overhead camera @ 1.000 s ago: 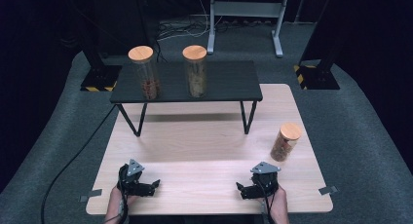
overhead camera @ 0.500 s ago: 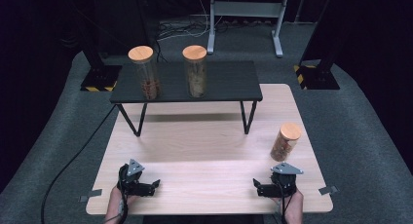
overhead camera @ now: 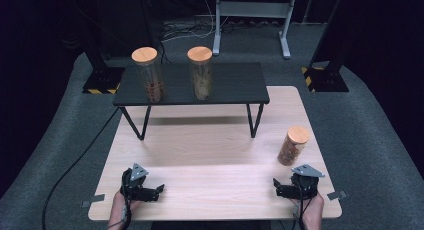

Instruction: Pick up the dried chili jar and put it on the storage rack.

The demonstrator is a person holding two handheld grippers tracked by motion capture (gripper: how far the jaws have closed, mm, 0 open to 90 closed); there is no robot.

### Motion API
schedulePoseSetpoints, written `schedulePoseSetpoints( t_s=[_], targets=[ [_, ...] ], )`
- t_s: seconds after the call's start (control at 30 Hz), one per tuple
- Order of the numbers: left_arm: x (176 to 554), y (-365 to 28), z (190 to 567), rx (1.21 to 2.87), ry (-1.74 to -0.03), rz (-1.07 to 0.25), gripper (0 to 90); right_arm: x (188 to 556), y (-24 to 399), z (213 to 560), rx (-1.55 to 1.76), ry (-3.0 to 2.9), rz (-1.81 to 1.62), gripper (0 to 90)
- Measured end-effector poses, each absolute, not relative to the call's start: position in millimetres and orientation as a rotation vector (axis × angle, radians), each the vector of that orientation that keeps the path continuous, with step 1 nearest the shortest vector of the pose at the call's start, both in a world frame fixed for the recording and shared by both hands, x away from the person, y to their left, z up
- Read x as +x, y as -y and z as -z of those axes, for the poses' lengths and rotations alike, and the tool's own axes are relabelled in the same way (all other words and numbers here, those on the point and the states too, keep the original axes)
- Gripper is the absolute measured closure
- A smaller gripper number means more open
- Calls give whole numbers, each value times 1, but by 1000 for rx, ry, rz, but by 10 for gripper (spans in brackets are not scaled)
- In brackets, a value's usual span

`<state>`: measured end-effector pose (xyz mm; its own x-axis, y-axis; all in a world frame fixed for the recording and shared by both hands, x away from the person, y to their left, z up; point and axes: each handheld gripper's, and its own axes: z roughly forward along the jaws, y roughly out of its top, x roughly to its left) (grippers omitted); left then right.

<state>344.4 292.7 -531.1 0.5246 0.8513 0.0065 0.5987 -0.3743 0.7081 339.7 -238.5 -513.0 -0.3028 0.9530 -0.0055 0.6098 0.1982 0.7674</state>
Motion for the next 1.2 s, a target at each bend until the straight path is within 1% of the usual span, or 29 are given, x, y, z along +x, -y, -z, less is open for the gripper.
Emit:
schedulePoseSetpoints(
  t_s=[0.57, 1.2],
  targets=[
    [344, -293, 531, 2108, -1173, -495, 0, 362, 248, 508, 1436, -1913, -943, 0],
    [344, -293, 531, 2106, -1173, -495, 0, 386, 250, 498, 1394, -1786, -990, 0]
  ],
)
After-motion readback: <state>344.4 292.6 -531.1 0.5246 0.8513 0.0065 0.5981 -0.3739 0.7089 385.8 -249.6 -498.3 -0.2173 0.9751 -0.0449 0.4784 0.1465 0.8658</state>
